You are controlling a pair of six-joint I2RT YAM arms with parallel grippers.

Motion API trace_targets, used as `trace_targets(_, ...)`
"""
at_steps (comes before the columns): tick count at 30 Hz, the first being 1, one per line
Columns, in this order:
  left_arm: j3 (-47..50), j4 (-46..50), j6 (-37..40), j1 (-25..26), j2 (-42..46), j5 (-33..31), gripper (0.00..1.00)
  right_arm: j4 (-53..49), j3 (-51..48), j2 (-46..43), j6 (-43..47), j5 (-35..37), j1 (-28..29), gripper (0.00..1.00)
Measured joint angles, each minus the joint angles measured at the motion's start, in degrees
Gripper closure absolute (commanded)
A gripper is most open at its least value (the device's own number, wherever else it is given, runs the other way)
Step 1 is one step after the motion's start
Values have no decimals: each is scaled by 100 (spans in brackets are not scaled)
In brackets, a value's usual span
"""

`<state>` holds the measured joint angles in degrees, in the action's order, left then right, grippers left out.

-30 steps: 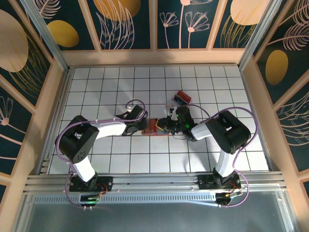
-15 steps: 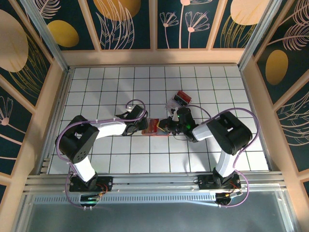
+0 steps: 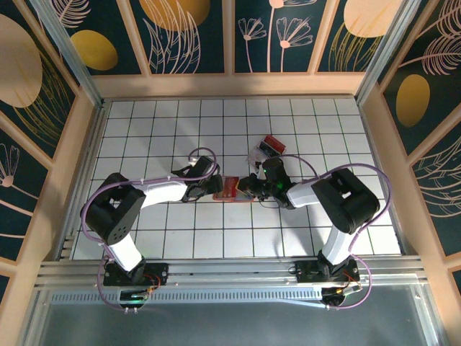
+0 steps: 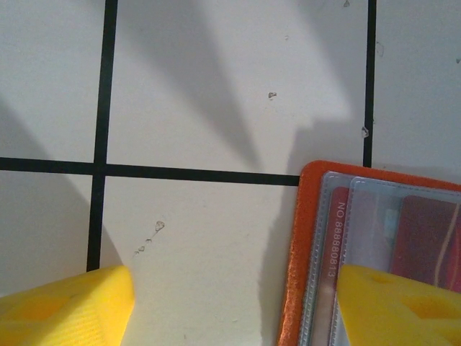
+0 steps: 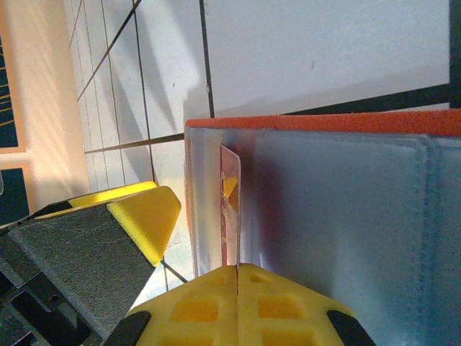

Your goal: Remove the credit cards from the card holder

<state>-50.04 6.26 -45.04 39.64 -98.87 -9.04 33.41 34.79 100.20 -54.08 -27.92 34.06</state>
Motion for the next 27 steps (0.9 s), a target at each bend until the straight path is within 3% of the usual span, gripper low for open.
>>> trace_targets(7,-39,26,105,0,-57,20,23,-81,22,0,17,4,0,97)
trace_targets(27,-269,299,260,0,-317,-57,24,256,42,37,-48,-50,4,83)
